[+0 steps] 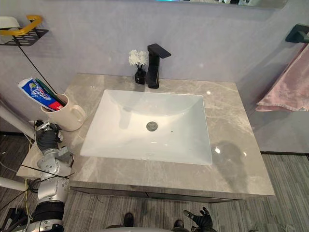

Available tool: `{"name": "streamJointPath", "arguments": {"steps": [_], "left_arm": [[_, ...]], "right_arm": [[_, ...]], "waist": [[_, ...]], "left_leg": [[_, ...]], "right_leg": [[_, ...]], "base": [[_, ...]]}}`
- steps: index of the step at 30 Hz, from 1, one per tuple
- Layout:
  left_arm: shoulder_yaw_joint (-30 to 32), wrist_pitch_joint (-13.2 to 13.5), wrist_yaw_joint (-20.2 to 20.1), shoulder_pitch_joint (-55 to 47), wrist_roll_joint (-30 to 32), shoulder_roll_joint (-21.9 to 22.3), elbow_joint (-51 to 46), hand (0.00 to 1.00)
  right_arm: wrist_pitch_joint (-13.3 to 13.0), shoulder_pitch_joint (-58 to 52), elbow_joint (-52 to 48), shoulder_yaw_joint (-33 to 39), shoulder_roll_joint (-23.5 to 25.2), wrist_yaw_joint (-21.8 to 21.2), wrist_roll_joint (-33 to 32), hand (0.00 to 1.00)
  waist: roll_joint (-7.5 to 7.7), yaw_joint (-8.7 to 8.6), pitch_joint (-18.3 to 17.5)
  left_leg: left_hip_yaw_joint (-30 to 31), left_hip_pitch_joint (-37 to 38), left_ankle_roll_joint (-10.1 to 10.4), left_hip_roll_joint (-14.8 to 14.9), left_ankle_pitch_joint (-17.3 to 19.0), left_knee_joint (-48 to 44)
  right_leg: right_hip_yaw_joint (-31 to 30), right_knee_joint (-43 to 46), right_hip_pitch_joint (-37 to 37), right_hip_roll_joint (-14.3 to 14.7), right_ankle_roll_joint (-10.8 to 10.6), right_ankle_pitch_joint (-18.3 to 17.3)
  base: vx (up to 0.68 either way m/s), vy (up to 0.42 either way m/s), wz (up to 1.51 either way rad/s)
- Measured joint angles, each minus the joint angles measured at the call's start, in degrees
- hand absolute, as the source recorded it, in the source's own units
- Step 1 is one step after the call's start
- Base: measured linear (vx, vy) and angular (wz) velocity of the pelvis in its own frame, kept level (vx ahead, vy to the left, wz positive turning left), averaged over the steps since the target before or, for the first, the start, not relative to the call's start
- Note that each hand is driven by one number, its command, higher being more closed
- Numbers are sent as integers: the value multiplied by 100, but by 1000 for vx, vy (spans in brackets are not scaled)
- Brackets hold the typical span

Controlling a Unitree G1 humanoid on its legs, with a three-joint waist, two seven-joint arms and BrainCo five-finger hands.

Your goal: Organize washtable

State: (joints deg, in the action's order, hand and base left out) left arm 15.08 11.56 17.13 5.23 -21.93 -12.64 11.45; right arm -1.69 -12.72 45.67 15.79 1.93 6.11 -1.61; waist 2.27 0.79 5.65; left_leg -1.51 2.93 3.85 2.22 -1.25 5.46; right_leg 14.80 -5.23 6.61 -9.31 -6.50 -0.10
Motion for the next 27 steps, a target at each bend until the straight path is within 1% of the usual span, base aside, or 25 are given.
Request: {"name": "streamJointPath", "arguments": {"steps": [6, 8, 12, 22, 27], "left_arm": [[-292, 21, -130, -355, -1, 245, -424, 100], [-357, 35, -203, -422, -1, 297, -458, 100], [-547, 30, -224, -435, -1, 410, -530, 100], [-667, 24, -230, -406, 11, 403, -535, 100], [-663, 11, -220, -322, 11, 289, -445, 100]], "right_arm": [[12, -11, 0, -1, 2, -4, -3, 0], [11, -11, 0, -4, 5, -5, -4, 0], [11, -12, 0, -35, 22, -11, -6, 0], [9, -8, 2, -54, 18, -5, -3, 0], [9, -7, 12, -56, 8, -3, -4, 0]], "waist": [[-14, 12, 0], [-18, 8, -1], [-20, 15, -5], [-16, 0, -10], [-7, -7, -16]], "left_leg": [[136, -10, -27, -29, -25, 2], [152, 6, -29, -37, -28, 2], [202, 31, -30, -46, -30, 5], [201, 30, -29, -47, -30, 8], [190, 5, -28, -45, -28, 34]], "right_leg": [[138, 18, 50, -21, -7, -7], [186, 15, 95, -31, -13, -14], [237, 24, 145, -39, -23, -31], [235, 15, 127, -39, -23, -31], [231, -4, 96, -37, -24, -30]], "base": [[-44, -12, 10], [-28, -12, 12], [-22, -10, 7], [-7, -3, 0], [-28, -11, -1]]}}
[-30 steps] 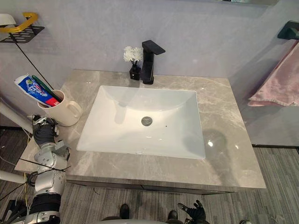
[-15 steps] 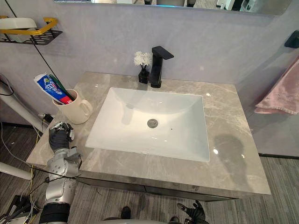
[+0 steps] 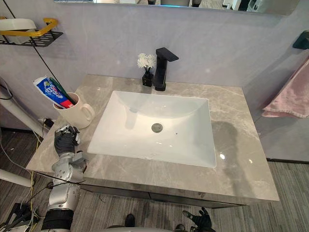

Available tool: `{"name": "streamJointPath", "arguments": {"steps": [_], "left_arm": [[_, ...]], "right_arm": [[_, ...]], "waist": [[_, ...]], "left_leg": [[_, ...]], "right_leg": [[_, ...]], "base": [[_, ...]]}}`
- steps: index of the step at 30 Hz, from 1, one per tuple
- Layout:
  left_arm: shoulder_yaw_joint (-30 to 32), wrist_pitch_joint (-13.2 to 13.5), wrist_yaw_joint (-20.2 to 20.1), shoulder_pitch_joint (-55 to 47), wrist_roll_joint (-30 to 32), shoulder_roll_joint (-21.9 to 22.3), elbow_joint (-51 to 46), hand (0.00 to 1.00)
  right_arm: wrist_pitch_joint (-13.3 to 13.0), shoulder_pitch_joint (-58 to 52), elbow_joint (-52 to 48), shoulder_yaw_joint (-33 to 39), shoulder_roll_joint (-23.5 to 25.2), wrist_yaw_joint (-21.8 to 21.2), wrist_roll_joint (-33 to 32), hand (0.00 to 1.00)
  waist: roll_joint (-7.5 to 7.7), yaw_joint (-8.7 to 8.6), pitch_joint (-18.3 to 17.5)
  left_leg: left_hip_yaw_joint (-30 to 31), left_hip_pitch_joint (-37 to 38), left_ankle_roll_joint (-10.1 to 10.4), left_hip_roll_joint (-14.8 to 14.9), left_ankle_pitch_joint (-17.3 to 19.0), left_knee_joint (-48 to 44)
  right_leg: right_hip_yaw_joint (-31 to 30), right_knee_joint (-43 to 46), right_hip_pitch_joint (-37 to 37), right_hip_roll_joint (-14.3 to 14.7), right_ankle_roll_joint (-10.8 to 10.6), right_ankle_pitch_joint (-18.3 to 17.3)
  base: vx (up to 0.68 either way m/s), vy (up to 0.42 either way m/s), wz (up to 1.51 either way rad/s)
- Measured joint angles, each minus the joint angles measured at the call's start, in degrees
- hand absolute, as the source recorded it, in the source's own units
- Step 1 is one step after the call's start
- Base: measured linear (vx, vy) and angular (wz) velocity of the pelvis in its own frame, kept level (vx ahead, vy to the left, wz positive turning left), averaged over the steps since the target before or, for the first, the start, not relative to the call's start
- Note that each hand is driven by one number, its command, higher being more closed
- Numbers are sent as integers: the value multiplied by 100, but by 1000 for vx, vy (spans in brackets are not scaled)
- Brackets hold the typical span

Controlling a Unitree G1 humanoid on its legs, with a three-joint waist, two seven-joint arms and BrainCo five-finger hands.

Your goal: Organize washtable

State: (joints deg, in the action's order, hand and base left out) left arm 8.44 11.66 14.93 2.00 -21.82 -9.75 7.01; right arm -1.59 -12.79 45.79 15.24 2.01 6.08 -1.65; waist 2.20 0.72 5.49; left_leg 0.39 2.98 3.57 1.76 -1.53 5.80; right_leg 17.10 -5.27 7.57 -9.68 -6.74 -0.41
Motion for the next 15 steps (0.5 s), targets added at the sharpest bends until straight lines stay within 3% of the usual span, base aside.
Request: {"name": "streamJointPath", "arguments": {"steps": [15], "left_arm": [[146, 2, 16, 428, 3, -356, 391, 100]], "right_arm": [[2, 113, 15, 4, -21, 2, 4, 0]], "waist": [[19, -8, -1]], "left_leg": [[-142, -151, 2, 8, 5, -25]], "right_leg": [[-148, -27, -197, 4, -7, 47]], "base": [[-10, -3, -4]]}}
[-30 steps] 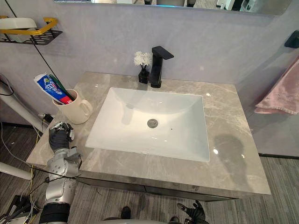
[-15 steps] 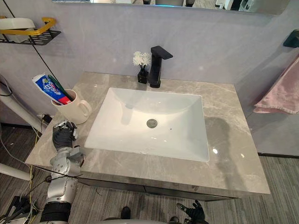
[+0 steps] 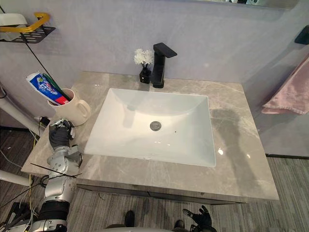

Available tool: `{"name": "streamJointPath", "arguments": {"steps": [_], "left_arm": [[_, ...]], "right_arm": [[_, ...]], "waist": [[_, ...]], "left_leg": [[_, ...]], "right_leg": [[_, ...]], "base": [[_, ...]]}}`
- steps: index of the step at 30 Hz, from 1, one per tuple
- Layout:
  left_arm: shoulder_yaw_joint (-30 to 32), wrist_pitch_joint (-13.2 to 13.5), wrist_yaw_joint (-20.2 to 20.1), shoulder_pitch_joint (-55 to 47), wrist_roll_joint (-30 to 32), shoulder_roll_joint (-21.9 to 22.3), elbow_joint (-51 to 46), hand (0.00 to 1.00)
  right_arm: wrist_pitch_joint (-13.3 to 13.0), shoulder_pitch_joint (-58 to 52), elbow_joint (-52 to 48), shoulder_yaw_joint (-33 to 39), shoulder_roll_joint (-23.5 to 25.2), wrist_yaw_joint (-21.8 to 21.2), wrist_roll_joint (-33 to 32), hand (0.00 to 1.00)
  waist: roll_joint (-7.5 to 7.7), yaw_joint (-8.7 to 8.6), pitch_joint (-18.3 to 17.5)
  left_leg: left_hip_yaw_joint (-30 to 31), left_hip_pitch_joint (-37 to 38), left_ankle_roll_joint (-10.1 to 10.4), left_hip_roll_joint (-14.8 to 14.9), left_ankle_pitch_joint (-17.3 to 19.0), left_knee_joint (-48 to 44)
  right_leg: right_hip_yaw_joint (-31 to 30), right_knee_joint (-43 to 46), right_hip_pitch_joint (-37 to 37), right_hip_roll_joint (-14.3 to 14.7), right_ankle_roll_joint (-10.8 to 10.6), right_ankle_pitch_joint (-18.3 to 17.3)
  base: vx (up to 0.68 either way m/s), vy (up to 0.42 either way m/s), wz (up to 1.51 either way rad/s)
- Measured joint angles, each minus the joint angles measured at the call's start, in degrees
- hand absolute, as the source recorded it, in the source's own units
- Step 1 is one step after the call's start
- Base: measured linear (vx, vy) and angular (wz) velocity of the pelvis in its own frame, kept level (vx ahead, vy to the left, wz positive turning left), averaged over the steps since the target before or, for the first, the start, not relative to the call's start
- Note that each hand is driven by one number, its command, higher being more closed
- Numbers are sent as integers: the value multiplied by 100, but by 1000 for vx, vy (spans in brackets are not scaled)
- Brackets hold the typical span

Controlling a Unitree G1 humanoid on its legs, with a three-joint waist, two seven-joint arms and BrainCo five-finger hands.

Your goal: Organize washtable

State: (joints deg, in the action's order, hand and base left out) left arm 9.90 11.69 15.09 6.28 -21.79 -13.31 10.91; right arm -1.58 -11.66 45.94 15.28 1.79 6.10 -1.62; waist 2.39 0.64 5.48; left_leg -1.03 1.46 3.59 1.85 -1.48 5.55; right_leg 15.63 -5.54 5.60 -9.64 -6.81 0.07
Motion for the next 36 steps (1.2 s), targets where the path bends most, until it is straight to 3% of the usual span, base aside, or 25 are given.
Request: {"name": "streamJointPath", "arguments": {"steps": [13, 21, 36], "left_arm": [[97, -28, 52, 634, -10, -335, 478, 100], [106, -24, 130, 954, -20, -580, 693, 100], [83, -258, 127, 1308, -18, -898, 1057, 100]], "right_arm": [[-3, 85, -10, 6, -21, 13, 1, 0], [-4, 117, -24, 13, -36, 20, 1, 0], [-10, 105, -89, 51, -64, 20, 3, 0]], "waist": [[28, -17, 62], [7, -121, 203], [-77, -262, 268]], "left_leg": [[-78, -141, -2, -3, -2, -11], [-134, -203, -3, -4, -2, -13], [-213, -169, -3, -6, -2, -17]], "right_leg": [[-124, 0, -198, -6, -3, 48], [-172, 19, -302, -11, -2, 57], [-247, 51, -324, -23, 8, 73]], "base": [[-11, -4, -3], [-8, -4, -3], [-9, -3, -2]]}}
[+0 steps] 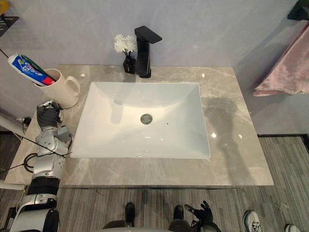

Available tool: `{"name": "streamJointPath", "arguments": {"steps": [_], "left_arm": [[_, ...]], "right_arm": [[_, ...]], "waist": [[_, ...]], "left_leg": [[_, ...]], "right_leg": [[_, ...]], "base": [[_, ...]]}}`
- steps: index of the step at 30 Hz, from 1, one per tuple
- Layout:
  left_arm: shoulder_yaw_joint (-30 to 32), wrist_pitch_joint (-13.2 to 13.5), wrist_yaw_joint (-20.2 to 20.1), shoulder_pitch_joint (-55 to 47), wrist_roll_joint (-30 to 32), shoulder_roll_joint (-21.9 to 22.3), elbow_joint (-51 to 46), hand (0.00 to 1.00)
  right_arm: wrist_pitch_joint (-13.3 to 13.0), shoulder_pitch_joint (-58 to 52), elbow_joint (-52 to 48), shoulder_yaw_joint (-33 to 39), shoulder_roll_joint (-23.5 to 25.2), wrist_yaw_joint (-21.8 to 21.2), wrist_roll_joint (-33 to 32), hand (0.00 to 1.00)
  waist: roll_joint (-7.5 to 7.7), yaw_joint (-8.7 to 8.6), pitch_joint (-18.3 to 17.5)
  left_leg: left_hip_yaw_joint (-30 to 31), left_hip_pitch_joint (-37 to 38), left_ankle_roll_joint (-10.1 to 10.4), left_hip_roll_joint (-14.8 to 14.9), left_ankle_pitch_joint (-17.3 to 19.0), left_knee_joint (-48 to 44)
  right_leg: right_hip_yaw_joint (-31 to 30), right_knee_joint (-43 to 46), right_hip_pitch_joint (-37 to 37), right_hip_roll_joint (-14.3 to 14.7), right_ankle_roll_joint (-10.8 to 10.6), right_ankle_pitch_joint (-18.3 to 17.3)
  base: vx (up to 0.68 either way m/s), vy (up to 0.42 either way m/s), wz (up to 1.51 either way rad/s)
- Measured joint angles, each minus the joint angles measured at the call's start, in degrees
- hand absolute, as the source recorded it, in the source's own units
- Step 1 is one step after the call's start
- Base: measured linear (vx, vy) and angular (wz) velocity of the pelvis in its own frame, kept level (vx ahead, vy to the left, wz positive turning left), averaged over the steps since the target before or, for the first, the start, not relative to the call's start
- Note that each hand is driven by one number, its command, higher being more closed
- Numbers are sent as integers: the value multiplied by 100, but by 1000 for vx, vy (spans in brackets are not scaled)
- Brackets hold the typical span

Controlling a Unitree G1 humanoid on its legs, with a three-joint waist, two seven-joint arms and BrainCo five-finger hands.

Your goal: Organize washtable

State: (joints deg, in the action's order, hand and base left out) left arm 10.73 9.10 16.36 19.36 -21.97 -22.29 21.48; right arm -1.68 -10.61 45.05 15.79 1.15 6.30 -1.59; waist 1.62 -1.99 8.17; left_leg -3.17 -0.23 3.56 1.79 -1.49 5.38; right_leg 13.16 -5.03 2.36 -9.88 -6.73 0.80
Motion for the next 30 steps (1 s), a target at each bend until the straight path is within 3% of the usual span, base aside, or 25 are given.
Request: {"name": "streamJointPath", "arguments": {"steps": [3, 10, 16, 23, 24, 30], "left_arm": [[-56, -13, -11, -47, 15, 0, -151, 100], [-369, 31, -275, -1177, 184, 40, -2136, 100], [-270, 262, -507, -2418, -18, 788, -3279, 100], [257, 278, -625, -3730, -389, 1652, -3407, 100], [301, 283, -636, -3813, -433, 1718, -3347, 0], [793, 247, -640, -4115, -777, 2392, -2026, 0]], "right_arm": [[0, -2, -10, 1, -15, -10, 0, 0], [3, -19, -30, 39, -105, -52, -3, 0], [21, 23, 322, 347, -167, -113, -87, 0], [83, -37, 540, 464, -232, -90, -287, 0], [93, -50, 540, 465, -238, -76, -309, 0], [215, -132, 540, 469, -280, 35, -582, 0]], "waist": [[-56, 2, 30], [-284, 105, 44], [-488, 340, -75], [-578, 619, -175], [-587, 626, -190], [-637, 616, -424]], "left_leg": [[54, 43, -5, -19, -3, -1], [488, 135, -38, -85, -30, -3], [1016, 110, -34, -199, -28, -142], [1212, 84, -32, -254, -29, -288], [1240, 81, -33, -265, -29, -308], [1249, 92, -77, -228, 6, -329]], "right_leg": [[39, 4, 63, -14, -1, -1], [472, 49, 376, -48, -5, -130], [982, 460, 568, -168, -95, -497], [1218, 647, 661, -226, -111, -580], [1245, 678, 674, -239, -124, -597], [1509, 812, 822, -287, -147, -682]], "base": [[-34, -8, 6], [-9, -19, 29], [18, -30, 48], [-32, -13, 18], [-63, -10, 24], [-55, -18, 17]]}}
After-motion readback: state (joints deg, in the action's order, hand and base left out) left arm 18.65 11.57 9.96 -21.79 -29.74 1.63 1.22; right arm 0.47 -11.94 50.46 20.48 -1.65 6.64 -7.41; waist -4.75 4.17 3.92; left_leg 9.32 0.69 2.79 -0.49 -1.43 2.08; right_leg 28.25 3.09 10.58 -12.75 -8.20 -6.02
